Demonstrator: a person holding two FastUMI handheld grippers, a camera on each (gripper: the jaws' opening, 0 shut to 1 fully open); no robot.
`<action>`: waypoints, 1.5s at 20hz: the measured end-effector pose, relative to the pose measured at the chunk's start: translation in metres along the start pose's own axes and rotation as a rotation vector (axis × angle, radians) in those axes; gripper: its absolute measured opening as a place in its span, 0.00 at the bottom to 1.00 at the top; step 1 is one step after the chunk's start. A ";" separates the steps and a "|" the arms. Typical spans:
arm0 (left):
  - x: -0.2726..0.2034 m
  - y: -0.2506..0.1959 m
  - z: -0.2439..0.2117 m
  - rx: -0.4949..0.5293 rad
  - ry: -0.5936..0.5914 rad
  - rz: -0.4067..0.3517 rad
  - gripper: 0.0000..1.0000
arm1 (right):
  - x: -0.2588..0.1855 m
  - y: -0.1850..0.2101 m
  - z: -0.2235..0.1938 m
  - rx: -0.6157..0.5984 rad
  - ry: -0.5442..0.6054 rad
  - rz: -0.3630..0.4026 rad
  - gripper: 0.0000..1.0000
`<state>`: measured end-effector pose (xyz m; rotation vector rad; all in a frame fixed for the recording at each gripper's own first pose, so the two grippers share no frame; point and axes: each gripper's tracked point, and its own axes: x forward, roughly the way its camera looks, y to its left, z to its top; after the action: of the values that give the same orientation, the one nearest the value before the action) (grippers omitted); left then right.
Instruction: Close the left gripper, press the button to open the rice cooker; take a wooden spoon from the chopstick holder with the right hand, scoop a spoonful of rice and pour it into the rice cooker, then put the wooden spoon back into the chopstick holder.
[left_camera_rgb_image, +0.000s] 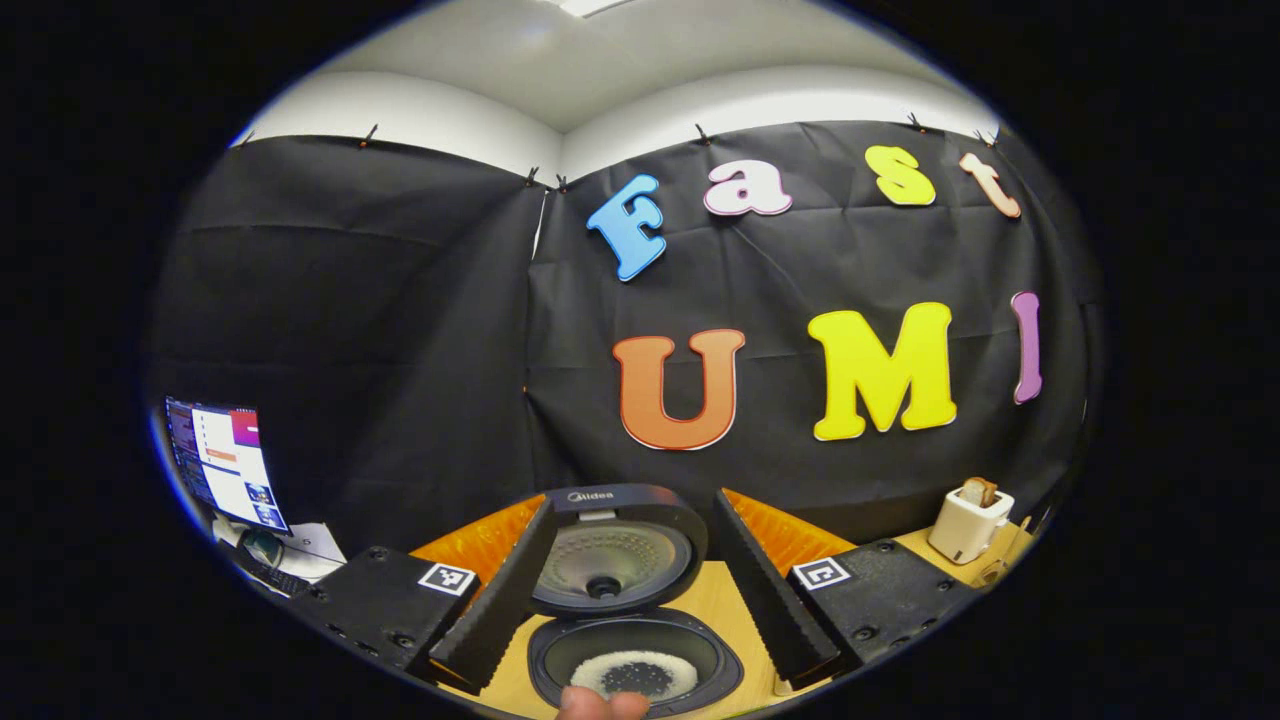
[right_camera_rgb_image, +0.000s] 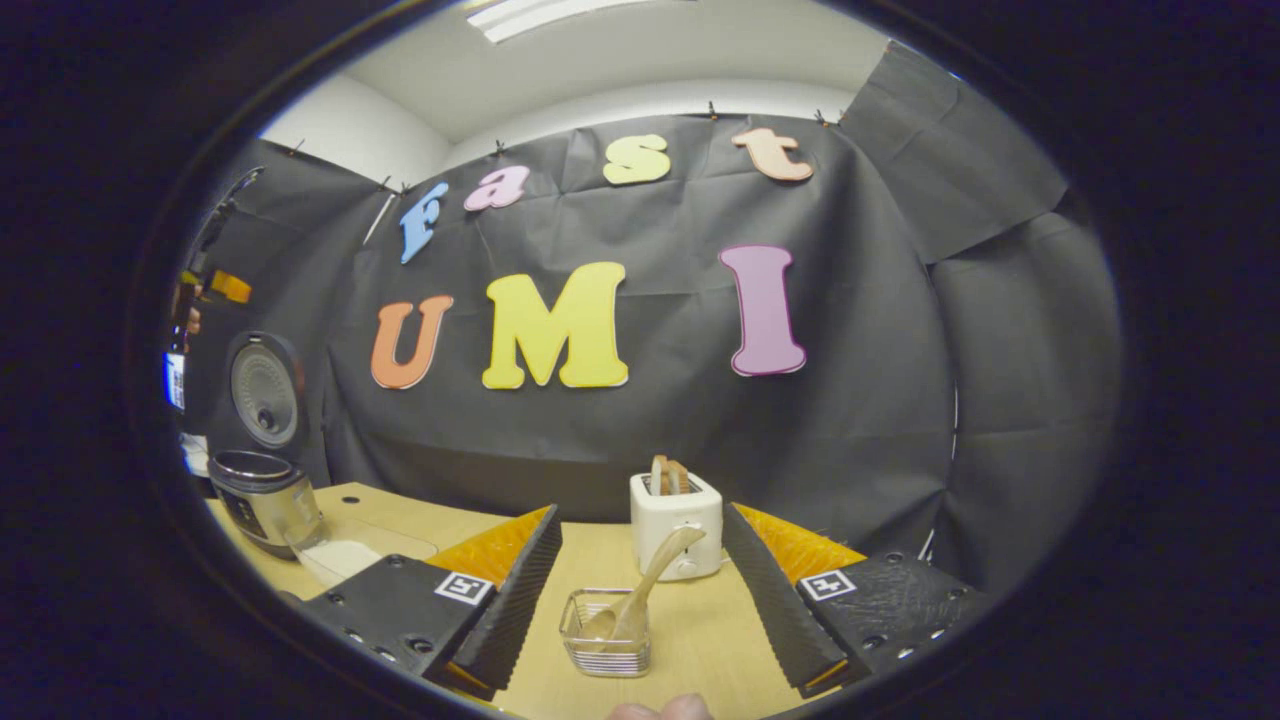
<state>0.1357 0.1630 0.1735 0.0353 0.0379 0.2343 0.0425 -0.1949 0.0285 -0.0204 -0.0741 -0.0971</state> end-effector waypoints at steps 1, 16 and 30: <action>0.013 0.003 0.002 -0.001 0.017 0.010 0.94 | -0.002 -0.001 0.000 -0.003 -0.004 0.001 0.92; 0.123 0.043 -0.045 -0.063 0.284 0.089 0.99 | -0.030 0.005 -0.040 0.119 0.059 0.039 0.92; 0.048 0.017 -0.069 -0.089 0.256 -0.002 0.98 | -0.051 0.068 -0.035 0.085 0.048 0.163 0.95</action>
<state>0.1758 0.1925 0.1035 -0.0833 0.2825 0.2376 0.0015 -0.1231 -0.0115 0.0608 -0.0279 0.0681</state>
